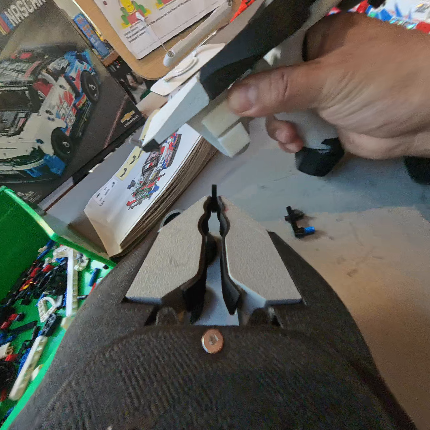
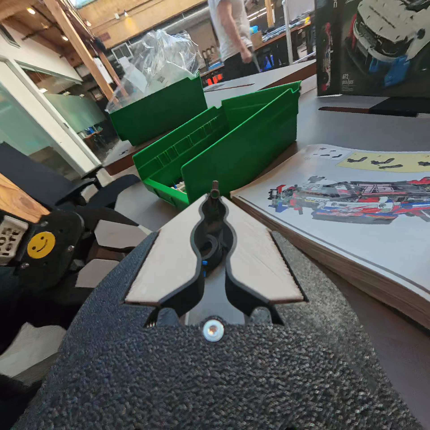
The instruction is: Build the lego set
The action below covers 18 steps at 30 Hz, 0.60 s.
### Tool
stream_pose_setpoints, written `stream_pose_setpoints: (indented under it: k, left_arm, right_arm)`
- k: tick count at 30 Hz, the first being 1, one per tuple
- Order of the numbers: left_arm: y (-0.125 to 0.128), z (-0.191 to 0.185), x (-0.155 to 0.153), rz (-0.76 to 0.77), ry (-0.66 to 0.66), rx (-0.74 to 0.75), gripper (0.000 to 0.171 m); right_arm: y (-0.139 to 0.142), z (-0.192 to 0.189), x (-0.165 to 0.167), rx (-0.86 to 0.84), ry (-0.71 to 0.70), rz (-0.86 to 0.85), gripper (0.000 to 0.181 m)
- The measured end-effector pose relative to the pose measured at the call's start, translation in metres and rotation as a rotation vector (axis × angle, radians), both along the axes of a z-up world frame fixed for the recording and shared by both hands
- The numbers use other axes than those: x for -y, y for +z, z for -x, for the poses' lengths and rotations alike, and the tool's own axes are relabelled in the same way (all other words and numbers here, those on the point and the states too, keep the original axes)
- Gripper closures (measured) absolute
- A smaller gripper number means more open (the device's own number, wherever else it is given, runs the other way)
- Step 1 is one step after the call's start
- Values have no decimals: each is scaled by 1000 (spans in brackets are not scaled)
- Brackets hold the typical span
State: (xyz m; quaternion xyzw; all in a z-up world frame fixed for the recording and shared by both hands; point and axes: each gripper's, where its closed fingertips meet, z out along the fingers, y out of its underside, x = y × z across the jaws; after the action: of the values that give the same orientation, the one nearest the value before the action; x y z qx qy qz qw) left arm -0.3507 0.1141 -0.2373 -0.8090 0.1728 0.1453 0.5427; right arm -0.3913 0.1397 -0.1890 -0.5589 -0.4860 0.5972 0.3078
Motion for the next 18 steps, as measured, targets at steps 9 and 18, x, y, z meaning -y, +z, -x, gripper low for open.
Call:
stream_pose_setpoints:
  k: [9,18]
  left_arm:
    - [-3,5,3,-4,-6,-117,170]
    - [-10,1,1,18,-25,-206,170]
  right_arm:
    - [-40,-47,-29,318,-152,-177,175]
    - [-99,-81,-42,688,-254,-549,164]
